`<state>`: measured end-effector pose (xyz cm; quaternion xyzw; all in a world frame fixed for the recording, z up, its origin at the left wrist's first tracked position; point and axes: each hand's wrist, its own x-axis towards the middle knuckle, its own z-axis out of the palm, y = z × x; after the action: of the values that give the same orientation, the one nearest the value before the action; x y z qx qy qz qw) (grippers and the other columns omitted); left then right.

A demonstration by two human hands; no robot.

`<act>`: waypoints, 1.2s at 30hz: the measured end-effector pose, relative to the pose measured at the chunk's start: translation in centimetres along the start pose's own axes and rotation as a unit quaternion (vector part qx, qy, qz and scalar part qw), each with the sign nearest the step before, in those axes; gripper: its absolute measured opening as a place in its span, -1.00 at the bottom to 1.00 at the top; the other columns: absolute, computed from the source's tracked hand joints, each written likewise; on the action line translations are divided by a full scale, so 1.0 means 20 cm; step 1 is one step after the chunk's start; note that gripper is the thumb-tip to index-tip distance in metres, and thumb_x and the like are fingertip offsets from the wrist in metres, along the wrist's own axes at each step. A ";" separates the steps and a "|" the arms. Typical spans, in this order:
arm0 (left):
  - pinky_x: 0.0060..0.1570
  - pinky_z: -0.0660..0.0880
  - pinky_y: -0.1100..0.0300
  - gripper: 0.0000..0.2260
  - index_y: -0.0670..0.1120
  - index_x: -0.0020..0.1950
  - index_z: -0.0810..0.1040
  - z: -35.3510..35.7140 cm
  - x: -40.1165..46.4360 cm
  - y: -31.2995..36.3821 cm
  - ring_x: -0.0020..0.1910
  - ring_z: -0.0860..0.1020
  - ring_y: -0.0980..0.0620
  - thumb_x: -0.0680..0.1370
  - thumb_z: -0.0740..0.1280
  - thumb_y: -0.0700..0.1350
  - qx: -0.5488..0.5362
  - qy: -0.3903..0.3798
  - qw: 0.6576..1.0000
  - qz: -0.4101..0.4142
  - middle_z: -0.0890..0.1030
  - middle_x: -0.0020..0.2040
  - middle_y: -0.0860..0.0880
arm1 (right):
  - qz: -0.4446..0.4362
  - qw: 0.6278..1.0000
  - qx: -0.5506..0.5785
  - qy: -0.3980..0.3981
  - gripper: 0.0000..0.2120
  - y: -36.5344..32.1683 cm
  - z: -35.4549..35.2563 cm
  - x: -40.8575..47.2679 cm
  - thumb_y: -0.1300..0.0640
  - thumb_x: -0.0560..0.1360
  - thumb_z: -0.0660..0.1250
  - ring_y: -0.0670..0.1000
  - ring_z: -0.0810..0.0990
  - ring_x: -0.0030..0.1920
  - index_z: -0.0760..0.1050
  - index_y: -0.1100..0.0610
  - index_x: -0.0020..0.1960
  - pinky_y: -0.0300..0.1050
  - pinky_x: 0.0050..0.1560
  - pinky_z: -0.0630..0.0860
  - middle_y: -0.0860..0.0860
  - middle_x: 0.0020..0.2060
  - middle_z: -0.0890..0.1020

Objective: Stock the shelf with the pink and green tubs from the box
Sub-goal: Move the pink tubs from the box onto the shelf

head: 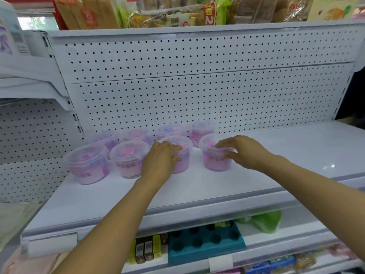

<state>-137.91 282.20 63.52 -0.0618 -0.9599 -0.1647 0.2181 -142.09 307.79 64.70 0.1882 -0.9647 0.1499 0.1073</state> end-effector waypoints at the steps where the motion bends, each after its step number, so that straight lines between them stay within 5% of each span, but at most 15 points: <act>1: 0.10 0.45 0.03 -0.69 0.12 0.32 0.51 0.00 0.01 0.00 0.29 0.36 -0.05 0.59 0.26 -0.06 0.000 -0.002 1.000 -0.002 0.50 0.31 0.05 | -0.001 1.000 0.010 0.005 -0.62 0.00 0.00 0.01 0.14 0.50 0.30 0.06 0.52 0.18 0.50 -0.18 0.26 0.00 0.11 0.48 -0.06 0.25 0.56; 9: -0.05 0.44 0.07 -0.69 0.15 0.32 0.49 0.01 0.04 -0.03 0.26 0.38 -0.05 0.58 0.23 -0.04 0.022 -0.007 1.000 0.003 0.52 0.24 0.04 | 0.035 0.999 -0.006 0.015 -0.58 -0.05 0.05 0.05 0.20 0.54 0.22 0.08 0.45 0.27 0.41 -0.11 0.34 -0.06 0.11 0.41 0.02 0.31 0.47; 15: 0.41 0.14 -0.05 -0.40 0.02 0.52 0.17 0.01 0.01 0.01 0.46 0.20 -0.12 0.53 0.22 0.19 0.105 -0.058 0.991 0.062 0.26 0.49 -0.07 | 0.004 0.993 -0.120 0.015 -0.47 -0.14 0.02 -0.11 0.00 0.58 0.19 0.05 0.09 0.50 0.12 -0.07 0.51 0.12 0.42 0.17 -0.03 0.53 0.11; 23: 0.36 0.27 -0.07 -0.44 -0.04 0.45 0.28 0.11 -0.32 0.46 0.31 0.37 -0.12 0.54 0.16 0.22 0.009 0.086 0.976 0.201 0.41 0.38 -0.09 | 0.033 0.966 -0.064 0.250 -0.57 0.04 -0.03 -0.74 -0.02 0.51 0.19 0.17 0.54 0.19 0.44 0.09 0.33 0.10 0.15 0.46 0.09 0.26 0.54; 31: 0.17 0.44 0.00 -0.36 -0.04 0.52 0.17 0.47 -0.69 1.26 0.25 0.48 -0.11 0.53 0.16 0.24 -0.059 -0.049 0.962 0.261 0.46 0.36 -0.08 | 0.170 0.959 -0.080 0.211 -0.52 0.58 -0.14 -1.60 -0.14 0.53 0.10 0.15 0.56 0.10 0.31 0.03 0.40 0.08 -0.14 0.57 0.04 0.27 0.49; 34: -0.01 0.50 0.01 -0.37 -0.09 0.48 0.26 0.67 -0.82 1.55 0.10 0.54 -0.16 0.52 0.17 0.23 -0.060 -0.087 0.947 0.302 0.53 0.23 -0.12 | 0.238 0.949 -0.096 0.184 -0.53 0.82 -0.17 -1.95 -0.08 0.53 0.19 0.17 0.51 0.16 0.33 0.06 0.39 0.13 -0.04 0.54 0.06 0.28 0.48; 36: 0.04 0.46 0.01 -0.38 -0.08 0.50 0.23 0.80 -0.92 1.73 0.16 0.51 -0.13 0.54 0.19 0.22 -0.072 -0.124 0.937 0.319 0.50 0.27 -0.10 | 0.284 0.937 -0.100 0.178 -0.54 0.96 -0.19 -2.18 -0.01 0.52 0.28 0.15 0.51 0.18 0.34 0.05 0.39 0.11 0.00 0.54 0.05 0.27 0.48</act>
<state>-121.15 319.28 51.79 -0.4007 -0.8946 -0.1462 0.1331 -109.56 340.56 51.94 -0.1347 -0.9532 0.1077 0.2485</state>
